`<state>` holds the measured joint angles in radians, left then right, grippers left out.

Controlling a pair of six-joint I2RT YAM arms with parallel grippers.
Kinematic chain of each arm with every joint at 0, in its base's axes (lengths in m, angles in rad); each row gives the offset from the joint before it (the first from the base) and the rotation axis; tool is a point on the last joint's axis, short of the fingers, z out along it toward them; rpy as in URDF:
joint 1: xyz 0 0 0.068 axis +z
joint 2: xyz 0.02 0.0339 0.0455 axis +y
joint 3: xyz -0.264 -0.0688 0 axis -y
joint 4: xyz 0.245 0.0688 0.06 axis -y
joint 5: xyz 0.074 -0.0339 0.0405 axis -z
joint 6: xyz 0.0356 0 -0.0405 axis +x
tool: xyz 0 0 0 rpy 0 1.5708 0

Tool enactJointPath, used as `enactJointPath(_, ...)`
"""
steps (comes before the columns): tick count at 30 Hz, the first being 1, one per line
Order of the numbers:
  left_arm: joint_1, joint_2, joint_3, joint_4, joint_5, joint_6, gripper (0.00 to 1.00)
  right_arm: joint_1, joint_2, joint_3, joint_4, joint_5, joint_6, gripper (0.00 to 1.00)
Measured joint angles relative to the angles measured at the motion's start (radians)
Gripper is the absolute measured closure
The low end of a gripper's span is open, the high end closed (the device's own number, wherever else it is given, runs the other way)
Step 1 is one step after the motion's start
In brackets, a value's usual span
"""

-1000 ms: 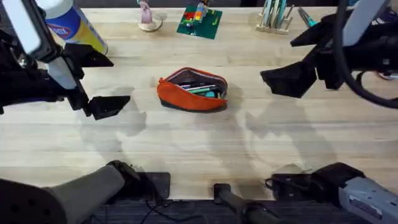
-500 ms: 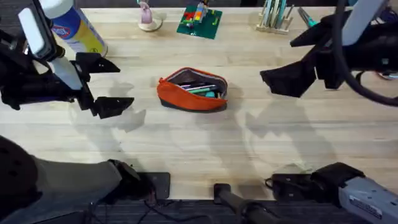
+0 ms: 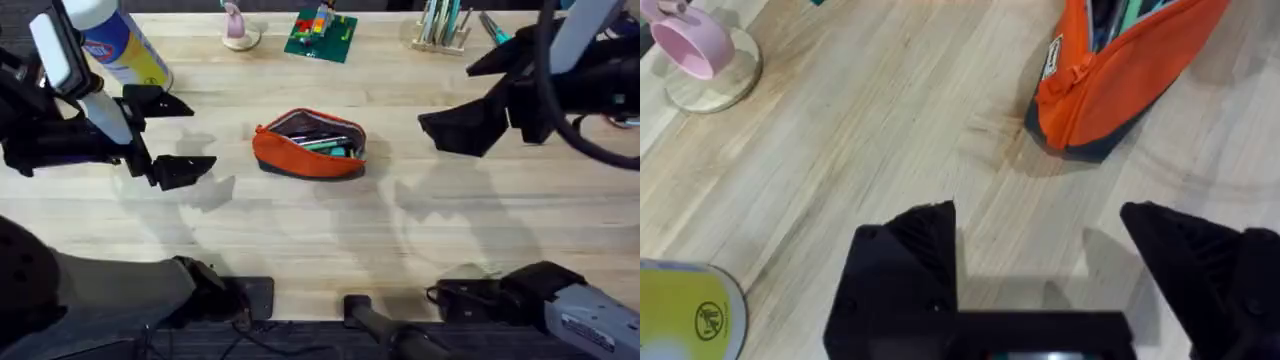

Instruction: Unzip the bag, pick up the pens from the table one at a time and place them inside, then zip the bag closed.

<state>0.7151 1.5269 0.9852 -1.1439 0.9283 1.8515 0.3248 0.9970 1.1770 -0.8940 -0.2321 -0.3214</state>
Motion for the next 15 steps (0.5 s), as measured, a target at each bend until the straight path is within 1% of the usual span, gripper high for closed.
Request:
enactJointPath(6,0.0,0.0,0.0,0.0,0.0,0.0,0.007,0.0,0.004,0.0,0.095,-0.008,0.019,0.003)
enactJointPath(9,0.0,0.0,0.0,0.0,0.0,0.0,0.007,0.002,0.026,0.0,0.12,-0.019,0.027,0.003)
enactJointPath(12,0.0,0.0,0.0,0.0,0.0,0.0,0.006,0.023,0.067,0.003,0.135,-0.02,0.031,0.003)
enactJointPath(15,0.0,0.0,0.0,0.0,0.0,0.0,0.007,0.061,0.137,0.033,0.14,-0.022,0.033,0.003)
